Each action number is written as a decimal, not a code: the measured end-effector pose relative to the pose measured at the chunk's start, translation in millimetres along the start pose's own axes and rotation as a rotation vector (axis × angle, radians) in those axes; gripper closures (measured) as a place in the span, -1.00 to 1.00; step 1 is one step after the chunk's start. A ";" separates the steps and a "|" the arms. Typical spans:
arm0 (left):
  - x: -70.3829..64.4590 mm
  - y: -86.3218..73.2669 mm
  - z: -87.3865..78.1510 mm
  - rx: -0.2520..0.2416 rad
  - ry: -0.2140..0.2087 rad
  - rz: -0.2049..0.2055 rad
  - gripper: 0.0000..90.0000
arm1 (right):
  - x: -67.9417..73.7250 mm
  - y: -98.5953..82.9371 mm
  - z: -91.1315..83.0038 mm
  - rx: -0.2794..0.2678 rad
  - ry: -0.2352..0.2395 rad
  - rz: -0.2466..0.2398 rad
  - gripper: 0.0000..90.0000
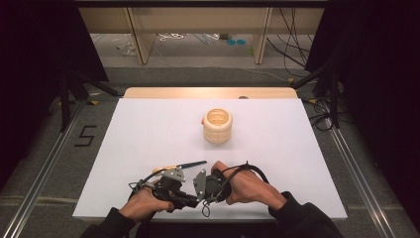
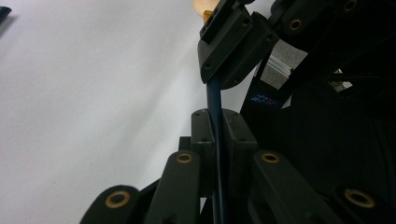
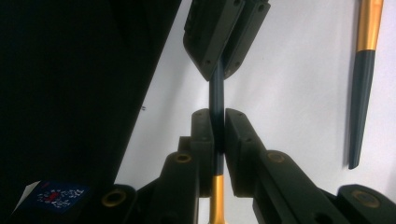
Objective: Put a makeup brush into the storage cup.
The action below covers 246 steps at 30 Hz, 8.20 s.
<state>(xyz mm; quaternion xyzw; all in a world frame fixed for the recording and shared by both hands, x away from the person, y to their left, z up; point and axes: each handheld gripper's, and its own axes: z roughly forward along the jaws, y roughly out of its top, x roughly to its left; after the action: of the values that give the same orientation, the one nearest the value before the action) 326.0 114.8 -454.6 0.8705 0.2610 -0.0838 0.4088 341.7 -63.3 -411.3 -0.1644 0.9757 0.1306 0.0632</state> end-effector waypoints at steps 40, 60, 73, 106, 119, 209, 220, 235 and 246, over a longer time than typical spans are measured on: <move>12.5 7.7 -45.1 -0.313 0.206 -0.082 0.87 | 5.0 -105.0 -31.6 -0.757 -0.279 1.047 -0.42; -1.8 15.5 -49.8 -0.389 0.177 -0.075 0.87 | 2.1 -83.5 -13.2 -1.041 -0.072 1.095 -0.38; -5.0 17.8 -47.6 -0.400 0.159 -0.076 0.87 | -5.6 -79.6 -8.5 -1.112 -0.023 1.119 -0.14; -14.1 18.5 -31.4 -0.422 0.168 -0.065 0.86 | -5.8 -73.9 -10.5 -1.235 0.030 1.129 0.75; -14.7 16.7 -21.3 -0.412 0.151 -0.066 0.85 | -4.3 -64.1 -10.5 -1.239 -0.010 1.059 0.85; -9.7 -23.6 -33.4 -0.293 0.353 0.038 -0.62 | -127.3 -126.0 -73.1 -0.937 -0.538 0.912 0.85; -9.4 -23.6 -32.0 -0.296 0.343 0.043 -0.61 | -140.4 -127.7 -66.1 -0.928 -0.561 0.917 0.85; -10.1 -23.7 -31.2 -0.281 0.347 0.038 -0.61 | -153.5 -131.5 -54.2 -0.917 -0.562 0.939 0.85; -10.5 -23.4 -31.4 -0.274 0.343 0.041 -0.60 | -157.2 -136.1 -45.2 -0.908 -0.568 0.959 0.85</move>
<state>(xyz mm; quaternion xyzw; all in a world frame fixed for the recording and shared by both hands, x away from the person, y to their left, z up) 302.8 146.8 -446.0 0.8134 0.3181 0.1102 0.4744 531.4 -152.0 -373.8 0.3124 0.7357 0.5747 0.1758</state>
